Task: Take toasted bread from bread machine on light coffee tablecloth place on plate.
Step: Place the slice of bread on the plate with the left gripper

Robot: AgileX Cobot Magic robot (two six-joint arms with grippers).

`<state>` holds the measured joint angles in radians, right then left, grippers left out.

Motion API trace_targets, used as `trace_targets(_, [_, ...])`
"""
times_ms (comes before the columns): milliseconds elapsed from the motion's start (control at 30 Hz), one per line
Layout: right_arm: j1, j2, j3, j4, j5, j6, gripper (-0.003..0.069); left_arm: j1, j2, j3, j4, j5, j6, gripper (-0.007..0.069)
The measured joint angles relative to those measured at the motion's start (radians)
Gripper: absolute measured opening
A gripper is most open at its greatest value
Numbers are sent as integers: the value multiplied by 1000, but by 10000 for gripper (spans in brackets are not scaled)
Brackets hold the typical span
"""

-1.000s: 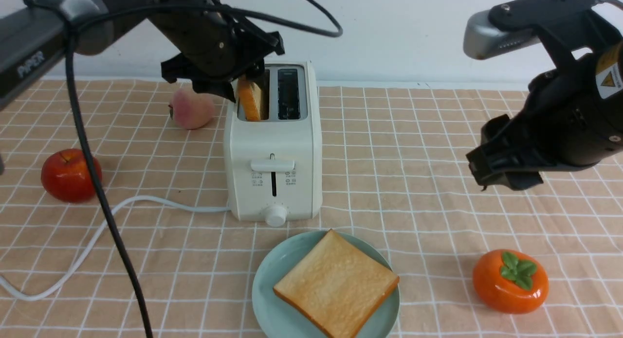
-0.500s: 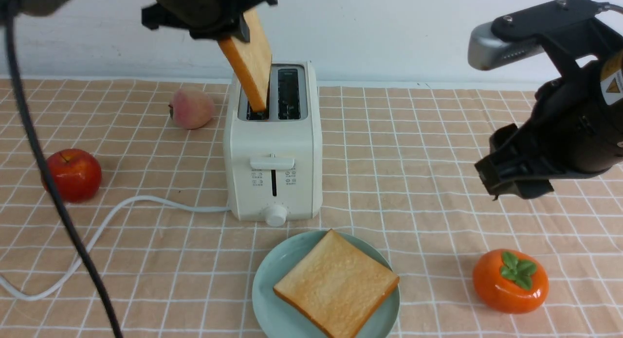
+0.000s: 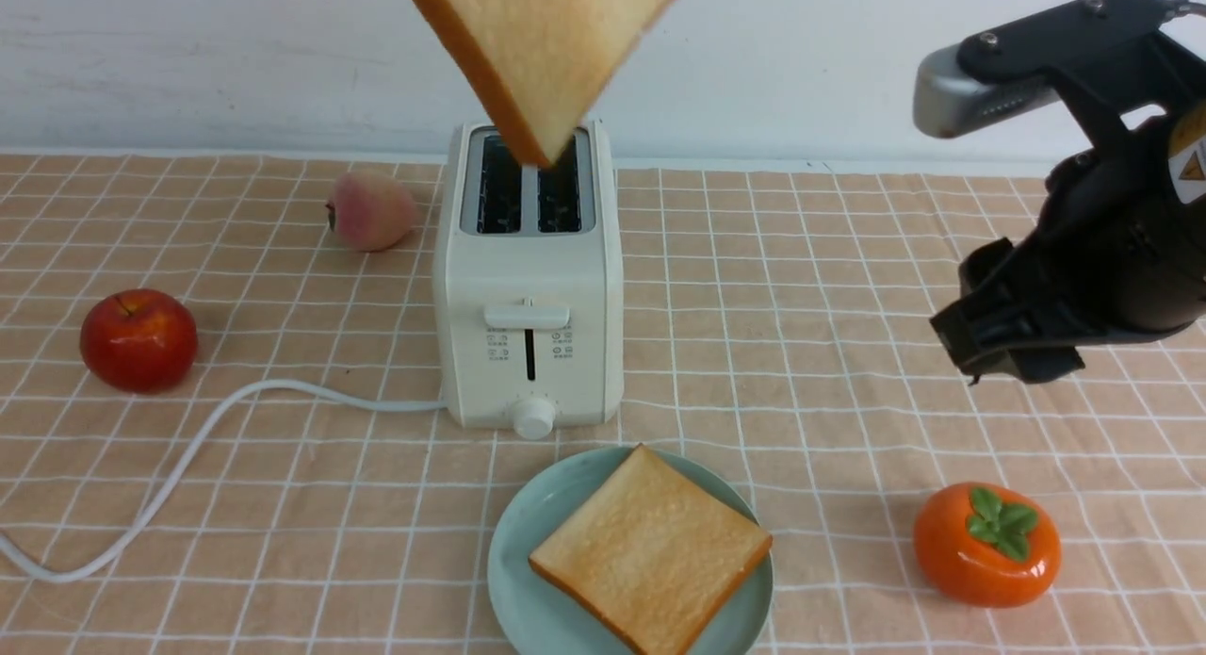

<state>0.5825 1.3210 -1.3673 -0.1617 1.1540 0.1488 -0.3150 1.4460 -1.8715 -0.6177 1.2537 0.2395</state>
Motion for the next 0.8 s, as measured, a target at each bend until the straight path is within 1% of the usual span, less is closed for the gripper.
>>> trace_targets(33, [0,0,0,1,0,0,421,0,8,62,-22,0,27,75])
trace_targets(67, [0,0,0,1,0,0,421,0,10,75,-27,0,36,75])
trace_targets(133, [0,0,0,3,-2,6,421,0,50,252,-49,-2,91,75])
trace_targets(167, [0,0,0,3,-2,8,421,0,54,266,-50,-3,91,75])
trace_targets(200, [0,0,0,4,-4,16,421,0,90,370,-63,-23,111,75])
trace_targets(233, [0,0,0,4,-4,19,421,0,100,394,-68,-34,113,75])
trace_targets(300, [0,0,0,4,-4,22,421,0,166,520,-146,-119,125,75])
trace_targets(333, [0,0,0,4,-4,23,421,0,171,528,-153,-124,127,75])
trace_targets(367, [0,0,0,4,-5,23,421,0,211,573,-215,-161,145,75])
trace_targets(467, [0,0,0,4,-5,25,421,0,282,605,-310,-217,178,75])
trace_targets(567, [0,0,0,4,-5,25,421,0,320,606,-344,-265,185,75])
trace_targets(667, [0,0,0,5,1,25,421,0,339,607,-357,-331,186,129])
trace_targets(700, [0,0,0,5,7,25,421,0,340,607,-359,-349,186,161])
trace_targets(767, [0,0,0,5,17,25,421,0,340,607,-365,-380,187,252])
trace_targets(800, [0,0,0,5,19,25,421,0,340,607,-365,-385,187,262])
